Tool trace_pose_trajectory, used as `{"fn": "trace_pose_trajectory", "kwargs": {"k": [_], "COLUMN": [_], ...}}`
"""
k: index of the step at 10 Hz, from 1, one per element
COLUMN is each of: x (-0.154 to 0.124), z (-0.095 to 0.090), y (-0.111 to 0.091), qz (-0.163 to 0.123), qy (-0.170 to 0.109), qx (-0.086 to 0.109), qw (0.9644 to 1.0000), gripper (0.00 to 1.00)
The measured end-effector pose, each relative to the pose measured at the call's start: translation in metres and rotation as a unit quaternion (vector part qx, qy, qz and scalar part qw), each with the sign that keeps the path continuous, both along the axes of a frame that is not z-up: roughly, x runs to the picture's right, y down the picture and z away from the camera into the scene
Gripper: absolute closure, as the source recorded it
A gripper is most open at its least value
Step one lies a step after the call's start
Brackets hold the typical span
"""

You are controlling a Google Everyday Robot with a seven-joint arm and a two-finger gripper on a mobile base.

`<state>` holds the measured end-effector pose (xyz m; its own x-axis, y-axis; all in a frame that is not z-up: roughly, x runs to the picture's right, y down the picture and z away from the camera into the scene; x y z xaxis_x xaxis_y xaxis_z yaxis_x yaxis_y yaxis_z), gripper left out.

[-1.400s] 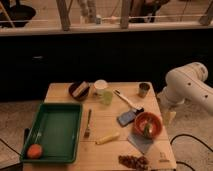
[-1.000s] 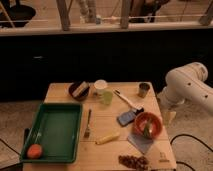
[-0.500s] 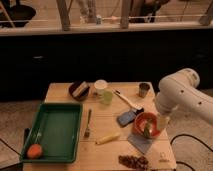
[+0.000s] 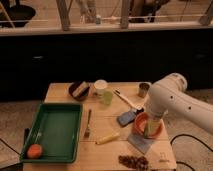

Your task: Place banana in tray

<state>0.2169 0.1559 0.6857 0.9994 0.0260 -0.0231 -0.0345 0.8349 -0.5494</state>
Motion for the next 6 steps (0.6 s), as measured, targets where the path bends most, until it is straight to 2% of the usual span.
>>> {"fn": "trace_pose_trajectory", "kwargs": {"k": [4, 6], "x": [-0.043, -0.053], "z": [0.007, 0.013], "y": [0.01, 0.02], "qz": [-0.016, -0.025], "qy": [-0.023, -0.034], "qx": [-0.003, -0.004], "qw": [0.9996, 0.9991], "gripper": [0.2, 0.2]}}
